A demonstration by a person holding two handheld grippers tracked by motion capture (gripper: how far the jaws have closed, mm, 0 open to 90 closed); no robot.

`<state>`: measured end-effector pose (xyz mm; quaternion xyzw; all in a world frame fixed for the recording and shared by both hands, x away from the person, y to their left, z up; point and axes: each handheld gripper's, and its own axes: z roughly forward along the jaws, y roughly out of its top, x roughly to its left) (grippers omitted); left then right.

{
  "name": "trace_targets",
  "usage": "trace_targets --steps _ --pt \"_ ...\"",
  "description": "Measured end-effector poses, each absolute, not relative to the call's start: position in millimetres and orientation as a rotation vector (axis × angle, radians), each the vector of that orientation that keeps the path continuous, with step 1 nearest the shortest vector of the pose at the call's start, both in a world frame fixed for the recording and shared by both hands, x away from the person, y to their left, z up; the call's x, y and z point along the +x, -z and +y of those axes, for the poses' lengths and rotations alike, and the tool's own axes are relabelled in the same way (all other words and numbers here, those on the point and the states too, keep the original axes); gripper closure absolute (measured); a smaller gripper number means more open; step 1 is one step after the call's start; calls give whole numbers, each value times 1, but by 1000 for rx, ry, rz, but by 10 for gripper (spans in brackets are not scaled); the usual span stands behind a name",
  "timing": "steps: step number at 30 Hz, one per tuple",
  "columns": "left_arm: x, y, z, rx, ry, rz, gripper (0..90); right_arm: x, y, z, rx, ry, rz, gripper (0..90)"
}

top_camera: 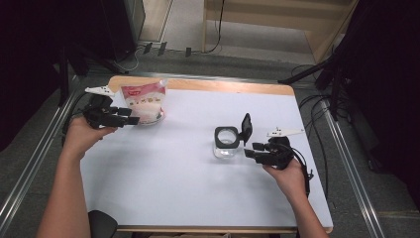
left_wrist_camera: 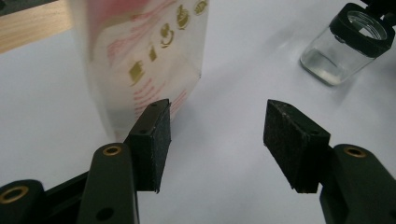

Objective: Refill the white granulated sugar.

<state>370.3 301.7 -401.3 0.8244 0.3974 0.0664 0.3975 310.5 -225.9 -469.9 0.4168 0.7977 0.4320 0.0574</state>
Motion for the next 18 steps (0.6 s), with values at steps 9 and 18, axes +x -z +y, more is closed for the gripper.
trace_targets --steps 9,18 --pt "378 394 323 2055 -234 1065 421 309 471 -226 1280 -1301 2415 514" --pt "396 393 321 2017 -250 1066 396 306 473 -229 1297 -1282 2408 514"
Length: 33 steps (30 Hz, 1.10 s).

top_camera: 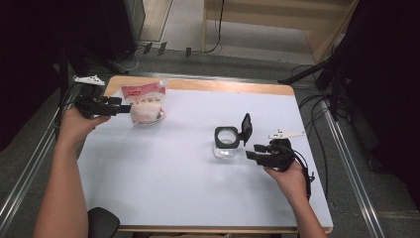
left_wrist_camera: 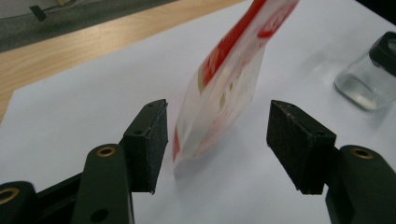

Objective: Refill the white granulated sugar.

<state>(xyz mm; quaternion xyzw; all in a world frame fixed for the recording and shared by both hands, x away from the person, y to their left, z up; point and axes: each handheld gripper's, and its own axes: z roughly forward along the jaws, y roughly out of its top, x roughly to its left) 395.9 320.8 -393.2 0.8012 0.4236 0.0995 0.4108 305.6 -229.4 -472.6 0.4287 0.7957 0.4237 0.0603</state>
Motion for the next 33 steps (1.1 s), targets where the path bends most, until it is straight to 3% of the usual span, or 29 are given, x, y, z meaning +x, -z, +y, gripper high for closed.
trace_targets --steps 10,22,25,29,33 --pt "423 399 285 2093 -264 1046 433 298 473 -233 1306 -1283 2399 511" --pt "425 403 278 2056 -249 1052 763 291 475 -224 1274 -1308 2409 495" --pt "425 402 274 2022 -223 1043 881 290 473 -221 1247 -1324 2409 495" --pt "423 396 265 2045 -230 1042 900 289 470 -219 1222 -1342 2408 498" --pt "420 390 265 2015 -143 1045 900 287 468 -216 1205 -1353 2416 509"
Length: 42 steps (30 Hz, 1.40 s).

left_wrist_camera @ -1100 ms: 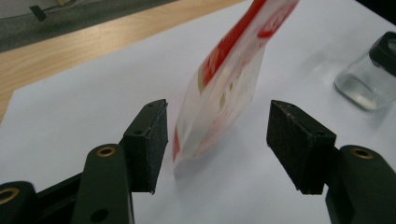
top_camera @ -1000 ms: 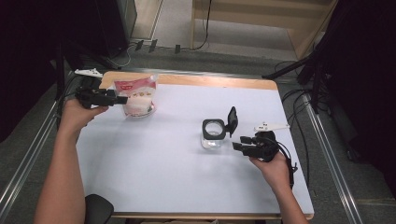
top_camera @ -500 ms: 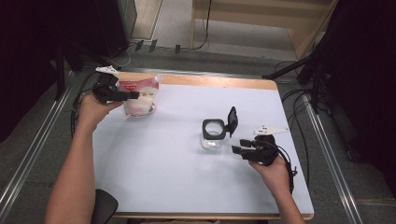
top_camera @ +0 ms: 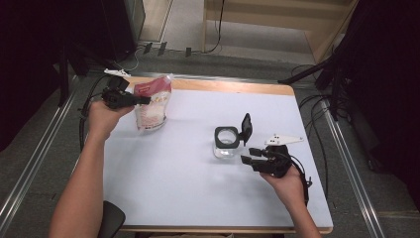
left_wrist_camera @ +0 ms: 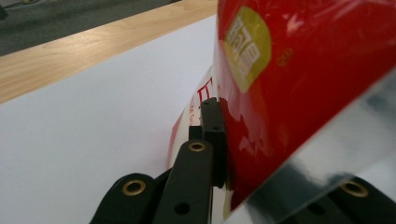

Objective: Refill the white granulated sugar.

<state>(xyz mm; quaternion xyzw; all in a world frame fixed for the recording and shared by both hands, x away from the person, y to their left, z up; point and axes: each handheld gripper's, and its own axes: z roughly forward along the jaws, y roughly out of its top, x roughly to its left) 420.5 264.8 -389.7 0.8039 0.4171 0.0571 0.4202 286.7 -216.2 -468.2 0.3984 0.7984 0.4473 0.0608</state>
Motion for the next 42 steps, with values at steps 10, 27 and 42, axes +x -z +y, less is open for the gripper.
trace_targets --steps 10,27,42 --pt "397 359 253 1993 -161 968 900 275 459 -205 1112 -1395 2414 479" --pt "372 341 216 2033 -43 838 900 263 455 -176 1012 -1447 2452 483" --pt "353 335 194 2044 7 782 900 264 462 -143 985 -1412 2506 500"
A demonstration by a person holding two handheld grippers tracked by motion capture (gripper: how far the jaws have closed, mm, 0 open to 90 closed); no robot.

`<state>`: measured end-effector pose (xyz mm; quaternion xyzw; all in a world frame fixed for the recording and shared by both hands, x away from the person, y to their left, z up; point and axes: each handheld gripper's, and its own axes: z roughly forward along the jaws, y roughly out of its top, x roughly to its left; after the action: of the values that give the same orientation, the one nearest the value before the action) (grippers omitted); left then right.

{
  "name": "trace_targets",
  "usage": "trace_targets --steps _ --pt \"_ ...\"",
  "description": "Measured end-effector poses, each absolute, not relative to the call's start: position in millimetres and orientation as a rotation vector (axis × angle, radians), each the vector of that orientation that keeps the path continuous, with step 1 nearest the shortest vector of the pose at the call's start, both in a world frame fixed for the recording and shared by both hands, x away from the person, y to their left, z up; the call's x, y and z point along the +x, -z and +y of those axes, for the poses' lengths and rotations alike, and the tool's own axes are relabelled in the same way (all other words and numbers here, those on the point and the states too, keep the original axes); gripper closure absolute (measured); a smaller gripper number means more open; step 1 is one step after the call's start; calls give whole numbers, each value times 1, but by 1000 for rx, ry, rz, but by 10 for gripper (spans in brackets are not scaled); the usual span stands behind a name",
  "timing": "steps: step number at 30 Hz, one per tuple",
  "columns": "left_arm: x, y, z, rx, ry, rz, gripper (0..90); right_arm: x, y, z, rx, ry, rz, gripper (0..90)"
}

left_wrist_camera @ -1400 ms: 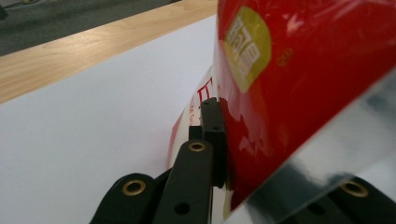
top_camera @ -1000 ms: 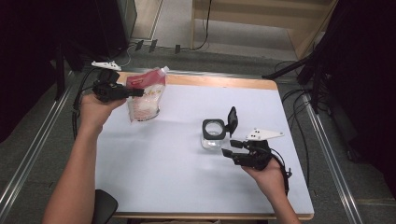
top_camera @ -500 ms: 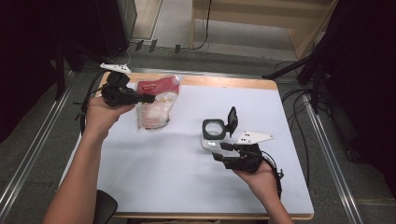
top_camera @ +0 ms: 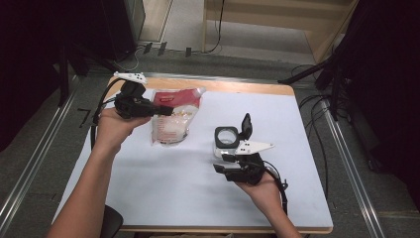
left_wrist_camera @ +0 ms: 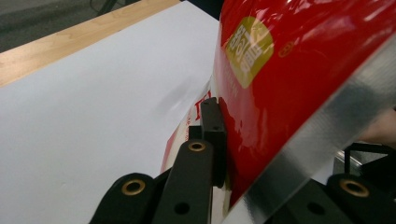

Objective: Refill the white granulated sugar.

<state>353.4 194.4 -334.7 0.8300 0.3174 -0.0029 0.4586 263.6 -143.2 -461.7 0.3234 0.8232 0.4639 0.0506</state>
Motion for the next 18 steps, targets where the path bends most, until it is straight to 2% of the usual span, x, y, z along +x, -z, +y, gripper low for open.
trace_targets --steps 6,10,18 --pt "348 339 185 2060 28 777 900 265 465 -131 947 -1395 2531 500" --pt "344 343 183 2051 97 800 900 265 467 -125 940 -1392 2543 499" --pt "336 340 177 2048 117 770 900 263 471 -112 899 -1394 2569 499"
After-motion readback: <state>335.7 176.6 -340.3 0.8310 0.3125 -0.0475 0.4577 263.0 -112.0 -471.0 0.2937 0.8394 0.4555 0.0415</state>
